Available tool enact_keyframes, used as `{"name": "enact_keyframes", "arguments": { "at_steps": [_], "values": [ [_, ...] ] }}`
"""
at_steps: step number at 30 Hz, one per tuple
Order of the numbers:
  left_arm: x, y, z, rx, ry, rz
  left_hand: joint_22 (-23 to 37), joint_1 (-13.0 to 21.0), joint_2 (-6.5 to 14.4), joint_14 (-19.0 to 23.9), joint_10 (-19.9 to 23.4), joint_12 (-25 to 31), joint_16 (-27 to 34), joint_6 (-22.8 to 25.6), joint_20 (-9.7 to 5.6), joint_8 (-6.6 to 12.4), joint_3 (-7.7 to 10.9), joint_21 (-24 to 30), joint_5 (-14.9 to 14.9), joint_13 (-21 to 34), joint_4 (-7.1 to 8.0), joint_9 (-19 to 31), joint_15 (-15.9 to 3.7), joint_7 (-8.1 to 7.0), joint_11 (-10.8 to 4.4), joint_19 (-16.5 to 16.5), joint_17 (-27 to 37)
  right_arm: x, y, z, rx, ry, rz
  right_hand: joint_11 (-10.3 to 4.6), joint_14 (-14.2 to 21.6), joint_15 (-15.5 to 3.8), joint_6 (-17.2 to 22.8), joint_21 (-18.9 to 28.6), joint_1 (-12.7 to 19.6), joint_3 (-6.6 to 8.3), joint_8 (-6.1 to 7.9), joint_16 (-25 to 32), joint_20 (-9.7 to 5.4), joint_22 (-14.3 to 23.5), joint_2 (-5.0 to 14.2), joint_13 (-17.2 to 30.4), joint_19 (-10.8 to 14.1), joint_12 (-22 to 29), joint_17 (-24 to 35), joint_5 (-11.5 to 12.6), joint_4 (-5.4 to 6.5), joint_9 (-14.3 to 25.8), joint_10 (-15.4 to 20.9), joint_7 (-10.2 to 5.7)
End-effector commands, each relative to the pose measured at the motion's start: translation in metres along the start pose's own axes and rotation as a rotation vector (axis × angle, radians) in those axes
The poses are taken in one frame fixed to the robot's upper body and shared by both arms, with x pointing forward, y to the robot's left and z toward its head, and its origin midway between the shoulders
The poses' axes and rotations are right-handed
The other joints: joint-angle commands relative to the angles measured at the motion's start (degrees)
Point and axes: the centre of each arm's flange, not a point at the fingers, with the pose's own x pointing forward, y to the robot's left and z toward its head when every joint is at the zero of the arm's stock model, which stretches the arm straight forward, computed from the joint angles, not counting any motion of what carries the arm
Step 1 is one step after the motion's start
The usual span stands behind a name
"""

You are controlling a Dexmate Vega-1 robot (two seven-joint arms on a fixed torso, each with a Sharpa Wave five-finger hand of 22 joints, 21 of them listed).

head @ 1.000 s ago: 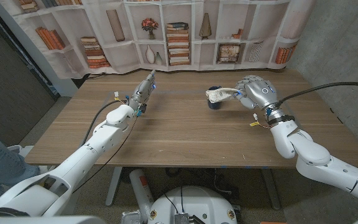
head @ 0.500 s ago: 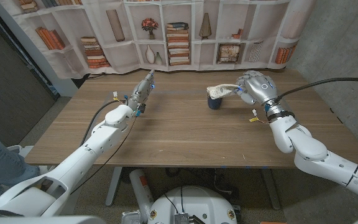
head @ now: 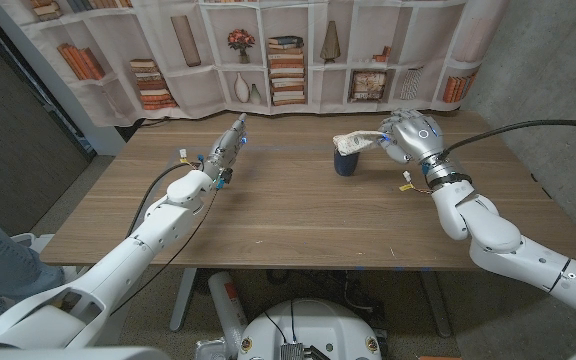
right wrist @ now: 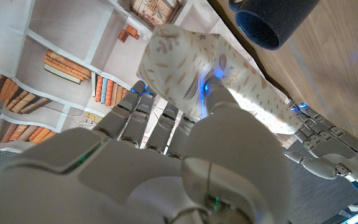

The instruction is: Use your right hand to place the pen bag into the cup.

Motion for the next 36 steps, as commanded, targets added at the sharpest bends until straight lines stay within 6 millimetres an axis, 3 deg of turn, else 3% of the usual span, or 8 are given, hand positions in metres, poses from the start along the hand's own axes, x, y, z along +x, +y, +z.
{"name": "enact_keyframes", "arguments": {
  "at_steps": [1, 17, 36],
  "values": [
    [-0.002, 0.001, -0.002, -0.003, -0.001, -0.001, 0.08, 0.64, -0.16, -4.62, -0.58, 0.28, 0.36, 0.06, 0.31, 0.15, -0.12, 0.23, -0.04, 0.26, 0.09, 0.35, -0.28, -0.12, -0.05, -7.76, 0.21, 0.01, 0.0, 0.0, -0.039, 0.001, -0.007, 0.05, 0.68, -7.87, 0.76, -0.11, 0.55, 0.12, 0.45, 0.04, -3.62, 0.12, 0.22, 0.07, 0.18, -0.05, 0.33, 0.0, 0.15, 0.22, 0.69, -0.33],
    [-0.001, 0.005, -0.001, 0.003, -0.006, -0.004, 0.08, 0.71, -0.09, -4.59, -0.54, 0.29, 0.38, 0.08, 0.31, 0.14, -0.24, 0.22, -0.05, 0.26, 0.1, 0.35, -0.2, -0.14, -0.08, -7.78, 0.21, 0.03, 0.004, 0.007, -0.104, -0.026, -0.029, 0.21, 0.72, -7.97, 0.76, -0.11, 0.63, 0.26, 0.56, 0.01, -3.8, 0.14, 0.35, 0.1, 0.23, -0.22, 0.34, -0.09, 0.18, 0.28, 0.93, -0.29],
    [-0.006, 0.01, -0.001, 0.005, -0.005, 0.002, 0.09, 0.76, -0.02, -4.53, -0.53, 0.29, 0.39, 0.16, 0.32, 0.16, -0.38, 0.24, -0.07, 0.26, 0.11, 0.35, -0.26, -0.05, -0.1, -7.76, 0.21, 0.047, 0.014, 0.003, -0.272, -0.037, -0.083, -0.14, 1.32, -8.33, 0.79, -0.15, 0.62, 0.42, 0.69, 0.19, -3.88, 0.16, 0.57, 0.14, 0.15, -0.4, 0.38, -0.18, 0.29, 0.3, 1.25, -0.36]
  ]
}}
